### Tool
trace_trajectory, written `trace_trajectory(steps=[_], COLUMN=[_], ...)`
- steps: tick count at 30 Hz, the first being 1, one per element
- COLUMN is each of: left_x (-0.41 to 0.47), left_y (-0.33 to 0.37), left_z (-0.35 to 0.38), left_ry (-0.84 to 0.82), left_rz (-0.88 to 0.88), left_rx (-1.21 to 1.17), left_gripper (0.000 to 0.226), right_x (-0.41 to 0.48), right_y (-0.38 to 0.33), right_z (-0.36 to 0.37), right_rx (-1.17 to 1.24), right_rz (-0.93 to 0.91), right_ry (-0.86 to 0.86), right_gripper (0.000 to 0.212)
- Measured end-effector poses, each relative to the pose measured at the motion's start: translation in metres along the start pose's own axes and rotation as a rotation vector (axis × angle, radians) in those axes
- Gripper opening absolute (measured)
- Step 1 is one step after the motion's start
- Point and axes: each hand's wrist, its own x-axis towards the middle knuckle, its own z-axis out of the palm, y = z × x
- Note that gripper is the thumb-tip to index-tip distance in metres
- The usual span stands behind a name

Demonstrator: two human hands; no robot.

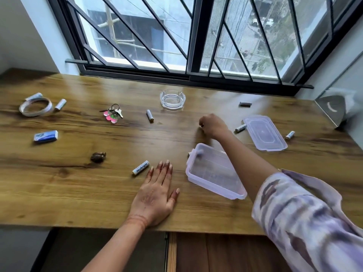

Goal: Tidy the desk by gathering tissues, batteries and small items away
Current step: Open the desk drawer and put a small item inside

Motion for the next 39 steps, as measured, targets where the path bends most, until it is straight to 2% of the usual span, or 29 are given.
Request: trace_trajectory(steps=[2, 9, 13, 15, 19, 25, 29, 35, 39], left_x=[-0.001, 0.0, -0.027, -0.05, -0.096, -0.151, -0.182, -0.21, -0.221], left_y=[0.001, 0.002, 0.017, 0.034, 0.061, 0.091, 0.097, 0.101, 0.103], left_z=[-0.002, -0.009, -0.014, -0.014, -0.013, -0.01, -0.008, -0.013, -0.013], left_ry=[-0.007, -0.054, 0.112, 0.135, 0.149, 0.139, 0.113, 0.135, 0.129], left_rz=[-0.004, -0.017, -0.045, -0.032, -0.035, -0.094, -0.103, -0.175, -0.167], left_rx=[-0.043, -0.096, -0.261, -0.323, -0.391, -0.459, -0.436, -0.488, -0.47], left_gripper=[0.072, 0.084, 0.063, 0.053, 0.059, 0.065, 0.063, 0.051, 0.051], right_x=[-0.013, -0.12, -0.202, -0.238, -0.305, -0.374, -0.388, -0.39, -0.392], right_y=[0.002, -0.014, -0.026, -0.032, -0.04, -0.041, -0.042, -0.044, -0.045], right_z=[-0.006, -0.024, -0.017, -0.008, 0.025, 0.104, 0.132, 0.137, 0.13], right_rx=[0.126, 0.44, 0.524, 0.568, 0.632, 0.641, 0.602, 0.452, 0.393], right_rz=[0.041, -0.036, 0.015, 0.053, 0.132, 0.388, 0.441, 0.311, 0.304], right_ry=[0.098, 0.595, 0.716, 0.696, 0.59, 0.135, -0.076, -0.139, -0.117], right_gripper=[0.028, 0.015, 0.011, 0.01, 0.009, 0.015, 0.015, 0.016, 0.019])
